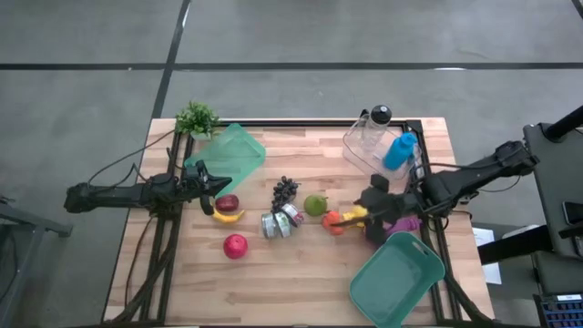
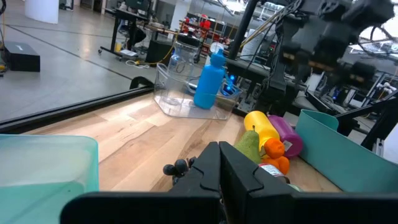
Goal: Pick & Place Food Item
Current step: Put the yellow water bottle into the transparent bin
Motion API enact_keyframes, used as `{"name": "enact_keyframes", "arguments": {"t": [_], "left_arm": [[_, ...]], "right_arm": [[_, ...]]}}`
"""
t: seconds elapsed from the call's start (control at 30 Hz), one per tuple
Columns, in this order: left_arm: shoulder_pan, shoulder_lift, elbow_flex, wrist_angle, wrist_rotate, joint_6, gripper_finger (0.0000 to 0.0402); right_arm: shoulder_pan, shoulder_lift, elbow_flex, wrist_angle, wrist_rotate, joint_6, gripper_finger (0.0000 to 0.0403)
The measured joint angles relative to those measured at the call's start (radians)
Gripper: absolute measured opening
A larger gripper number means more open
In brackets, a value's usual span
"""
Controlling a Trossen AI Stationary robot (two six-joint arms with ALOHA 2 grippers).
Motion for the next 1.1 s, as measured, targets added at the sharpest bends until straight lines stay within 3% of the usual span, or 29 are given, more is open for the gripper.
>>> {"name": "enact_keyframes", "arguments": {"t": [0.27,0.57,0.77,1.1], "left_arm": [[0.0,0.0,0.0,0.0,0.0,0.0,0.0001],[0.0,0.0,0.0,0.0,0.0,0.0,0.0001],[0.0,0.0,0.0,0.0,0.0,0.0,0.0001],[0.0,0.0,0.0,0.0,0.0,0.0,0.0001]], "right_arm": [[0.0,0.0,-0.177,0.23,-0.057,-0.068,0.0274],[-0.036,0.018,-0.225,0.285,-0.085,-0.205,0.028],[-0.118,0.131,-0.17,0.259,-0.144,-0.236,0.0281],[-0.147,0.273,0.032,0.007,-0.193,-0.377,0.0289]]}}
